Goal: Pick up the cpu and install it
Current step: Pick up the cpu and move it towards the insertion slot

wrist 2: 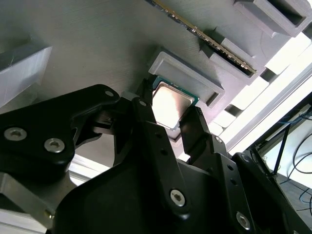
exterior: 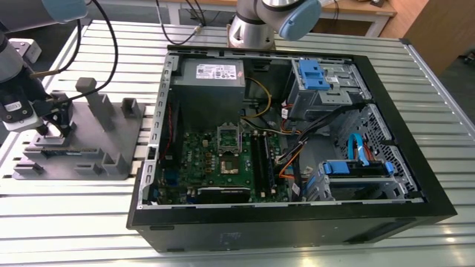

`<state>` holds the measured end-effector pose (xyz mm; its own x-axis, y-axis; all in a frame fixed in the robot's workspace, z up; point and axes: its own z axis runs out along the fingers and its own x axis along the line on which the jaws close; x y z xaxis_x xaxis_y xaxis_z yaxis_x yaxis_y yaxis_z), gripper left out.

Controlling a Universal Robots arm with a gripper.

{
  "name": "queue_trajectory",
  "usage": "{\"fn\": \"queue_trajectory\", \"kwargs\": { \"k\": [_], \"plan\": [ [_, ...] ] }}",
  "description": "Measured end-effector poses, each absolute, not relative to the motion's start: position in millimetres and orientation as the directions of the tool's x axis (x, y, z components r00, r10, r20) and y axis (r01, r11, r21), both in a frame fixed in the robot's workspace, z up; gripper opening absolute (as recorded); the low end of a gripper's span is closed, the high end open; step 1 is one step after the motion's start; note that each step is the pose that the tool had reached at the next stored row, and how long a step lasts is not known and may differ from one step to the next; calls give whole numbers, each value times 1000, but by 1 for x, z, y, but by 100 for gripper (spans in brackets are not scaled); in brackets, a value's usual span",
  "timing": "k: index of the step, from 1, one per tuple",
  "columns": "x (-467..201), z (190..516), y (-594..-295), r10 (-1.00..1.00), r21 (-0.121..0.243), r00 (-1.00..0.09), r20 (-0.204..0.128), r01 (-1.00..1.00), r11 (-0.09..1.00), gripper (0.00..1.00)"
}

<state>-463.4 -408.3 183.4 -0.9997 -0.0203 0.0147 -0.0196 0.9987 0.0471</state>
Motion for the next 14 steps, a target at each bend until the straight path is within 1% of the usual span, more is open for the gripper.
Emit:
{"fn": "queue_trajectory", "kwargs": {
  "k": [14],
  "plan": [
    [-463, 187, -408, -20, 47, -1000, 15, -19, 999, 47]
  ]
}}
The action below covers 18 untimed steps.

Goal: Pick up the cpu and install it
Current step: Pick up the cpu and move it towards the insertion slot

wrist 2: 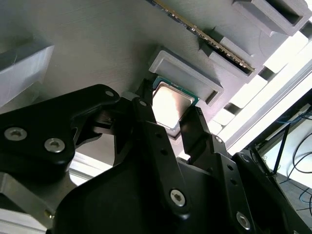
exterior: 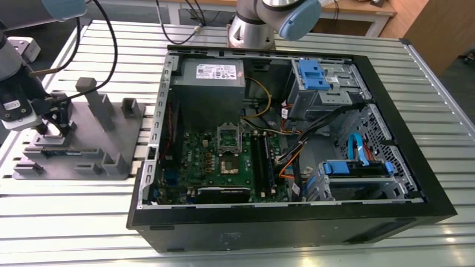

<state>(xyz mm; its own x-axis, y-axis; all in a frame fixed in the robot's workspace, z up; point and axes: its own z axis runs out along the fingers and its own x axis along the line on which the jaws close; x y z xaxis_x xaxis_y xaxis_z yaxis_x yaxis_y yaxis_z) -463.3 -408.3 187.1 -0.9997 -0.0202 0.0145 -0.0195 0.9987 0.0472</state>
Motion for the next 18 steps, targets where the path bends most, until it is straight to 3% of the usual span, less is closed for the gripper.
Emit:
{"fn": "queue_trajectory", "kwargs": {
  "k": [18],
  "plan": [
    [-463, 207, -408, -20, 47, -1000, 15, -20, 999, 47]
  ]
}}
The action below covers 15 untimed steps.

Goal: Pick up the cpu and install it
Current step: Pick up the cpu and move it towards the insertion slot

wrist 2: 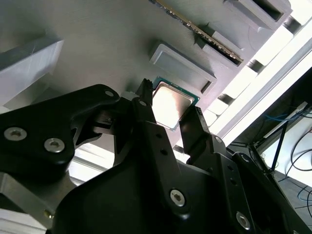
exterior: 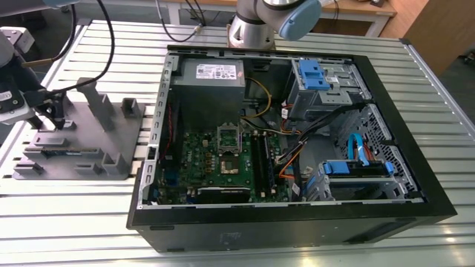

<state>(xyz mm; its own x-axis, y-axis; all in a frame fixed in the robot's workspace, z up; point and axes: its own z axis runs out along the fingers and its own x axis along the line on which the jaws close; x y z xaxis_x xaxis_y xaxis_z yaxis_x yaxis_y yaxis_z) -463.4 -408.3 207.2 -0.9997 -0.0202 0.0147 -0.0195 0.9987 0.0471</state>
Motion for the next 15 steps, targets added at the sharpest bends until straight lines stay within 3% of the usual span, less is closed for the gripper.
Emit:
{"fn": "queue_trajectory", "kwargs": {
  "k": [15],
  "plan": [
    [-463, 233, -408, -20, 47, -1000, 15, -20, 999, 47]
  ]
}}
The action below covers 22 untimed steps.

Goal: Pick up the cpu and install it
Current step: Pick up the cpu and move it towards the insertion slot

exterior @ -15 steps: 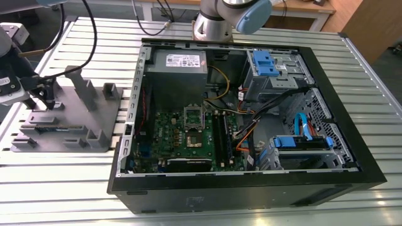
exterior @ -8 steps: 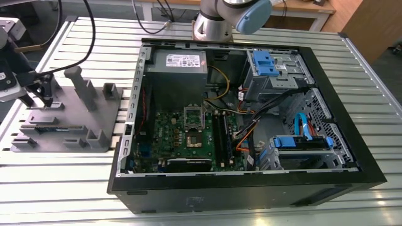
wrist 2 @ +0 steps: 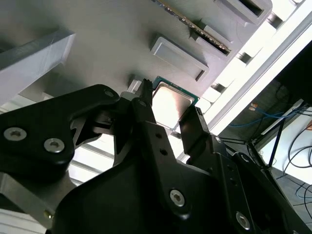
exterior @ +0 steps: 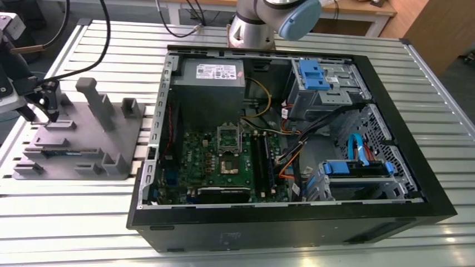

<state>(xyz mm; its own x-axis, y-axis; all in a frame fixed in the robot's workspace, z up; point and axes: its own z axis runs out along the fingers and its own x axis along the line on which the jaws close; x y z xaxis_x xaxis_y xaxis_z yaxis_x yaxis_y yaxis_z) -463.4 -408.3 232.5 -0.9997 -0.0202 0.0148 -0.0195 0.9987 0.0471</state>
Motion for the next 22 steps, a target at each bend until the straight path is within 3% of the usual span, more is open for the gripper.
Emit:
{"fn": "queue_trajectory", "kwargs": {
  "k": [22],
  "plan": [
    [-463, 243, -408, -20, 47, -1000, 15, -19, 999, 47]
  ]
}}
